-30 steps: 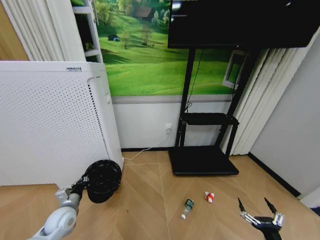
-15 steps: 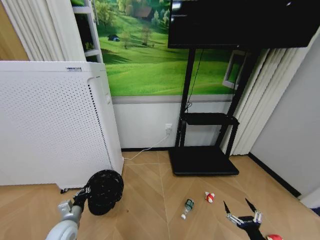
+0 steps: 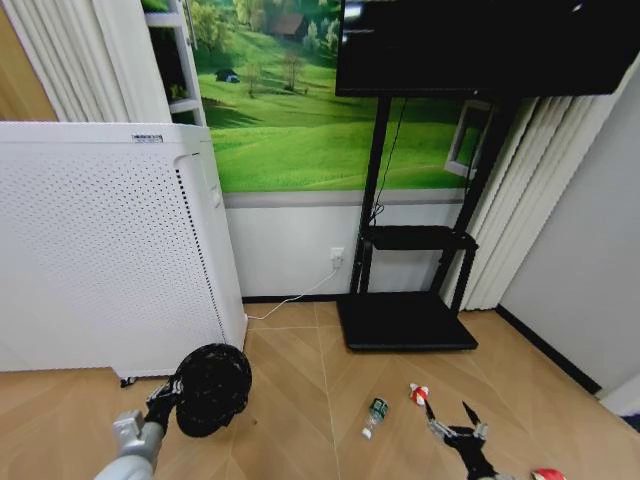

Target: Pick up the trash bin and place the garbage on the floor into it.

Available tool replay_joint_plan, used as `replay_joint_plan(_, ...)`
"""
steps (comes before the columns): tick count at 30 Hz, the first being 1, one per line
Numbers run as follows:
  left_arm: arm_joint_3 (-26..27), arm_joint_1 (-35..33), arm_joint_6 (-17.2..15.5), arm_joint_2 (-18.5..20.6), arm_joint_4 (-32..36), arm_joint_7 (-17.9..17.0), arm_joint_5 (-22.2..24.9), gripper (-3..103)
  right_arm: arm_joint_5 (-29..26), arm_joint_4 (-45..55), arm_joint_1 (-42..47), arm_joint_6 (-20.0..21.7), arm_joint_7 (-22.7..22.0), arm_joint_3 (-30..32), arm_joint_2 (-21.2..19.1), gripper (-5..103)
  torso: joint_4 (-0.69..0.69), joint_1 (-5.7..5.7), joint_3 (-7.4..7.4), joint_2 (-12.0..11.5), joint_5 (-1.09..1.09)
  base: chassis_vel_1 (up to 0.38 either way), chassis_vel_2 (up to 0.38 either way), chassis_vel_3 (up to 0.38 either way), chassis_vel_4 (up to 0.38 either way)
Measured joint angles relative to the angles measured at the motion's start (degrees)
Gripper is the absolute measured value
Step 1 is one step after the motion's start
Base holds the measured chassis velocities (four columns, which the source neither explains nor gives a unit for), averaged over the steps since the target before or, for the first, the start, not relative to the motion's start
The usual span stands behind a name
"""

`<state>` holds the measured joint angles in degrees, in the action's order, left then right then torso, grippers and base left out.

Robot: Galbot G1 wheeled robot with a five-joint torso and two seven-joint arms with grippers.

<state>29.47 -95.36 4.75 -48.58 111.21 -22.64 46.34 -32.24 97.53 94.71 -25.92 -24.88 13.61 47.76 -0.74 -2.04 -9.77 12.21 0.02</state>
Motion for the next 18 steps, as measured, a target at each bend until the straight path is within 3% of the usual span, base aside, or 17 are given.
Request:
replay_joint_plan(9, 2.76, -6.62, 0.25, -2.46, 3.05, 0.31, -2.32, 7, -2.84, -7.59, -12.23, 1.36, -0.98, -12.21, 2.92, 100, 0.00, 0.00, 0.00, 0.00, -0.02, 0.000, 0.000, 0.000, 0.000)
replay_joint_plan(18, 6.02, -10.85, 0.49, -3.78, 4.68, 0.84, -3.03, 7, -10.78, -15.26, -20.74, 3.27, -0.55, -15.96, 6.96, 100, 0.00, 0.00, 0.00, 0.00, -0.03, 0.000, 0.000, 0.000, 0.000)
